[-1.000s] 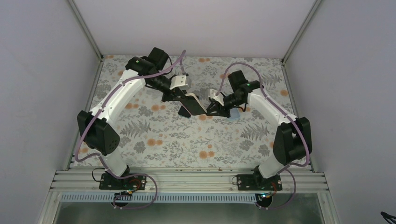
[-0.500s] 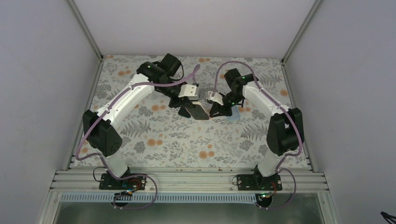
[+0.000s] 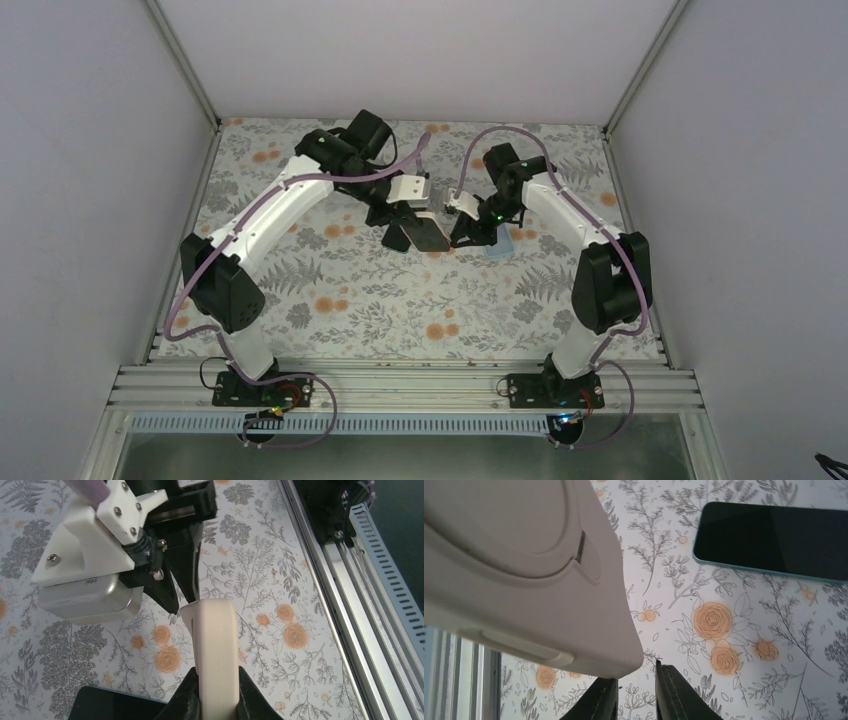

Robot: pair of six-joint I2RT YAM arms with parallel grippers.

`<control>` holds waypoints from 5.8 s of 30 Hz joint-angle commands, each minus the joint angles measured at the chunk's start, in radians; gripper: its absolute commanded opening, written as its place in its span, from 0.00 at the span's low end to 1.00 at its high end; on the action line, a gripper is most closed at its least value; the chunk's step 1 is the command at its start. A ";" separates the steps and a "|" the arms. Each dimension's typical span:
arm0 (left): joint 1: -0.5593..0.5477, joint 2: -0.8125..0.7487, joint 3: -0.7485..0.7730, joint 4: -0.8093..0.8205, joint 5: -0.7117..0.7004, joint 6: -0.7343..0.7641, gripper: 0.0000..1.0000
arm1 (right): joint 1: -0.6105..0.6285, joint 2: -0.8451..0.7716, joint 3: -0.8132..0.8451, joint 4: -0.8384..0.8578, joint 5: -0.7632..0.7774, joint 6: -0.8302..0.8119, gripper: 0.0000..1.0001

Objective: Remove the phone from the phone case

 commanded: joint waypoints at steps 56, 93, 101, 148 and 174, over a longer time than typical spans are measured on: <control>0.213 0.067 -0.006 0.198 0.395 -0.238 0.17 | 0.170 -0.227 -0.057 0.723 -0.393 0.622 0.04; -0.030 -0.308 -0.496 1.027 -0.627 -0.399 1.00 | -0.105 0.092 0.153 0.756 -0.459 1.020 0.04; -0.097 -0.191 -0.464 1.147 -0.717 -0.421 1.00 | -0.106 0.161 0.240 0.740 -0.390 1.066 0.04; -0.052 -0.099 -0.497 1.122 -0.563 -0.354 1.00 | -0.119 0.101 0.185 0.834 -0.407 1.162 0.04; 0.007 -0.040 -0.428 1.139 -0.500 -0.397 1.00 | -0.072 0.070 0.139 0.802 -0.462 1.120 0.04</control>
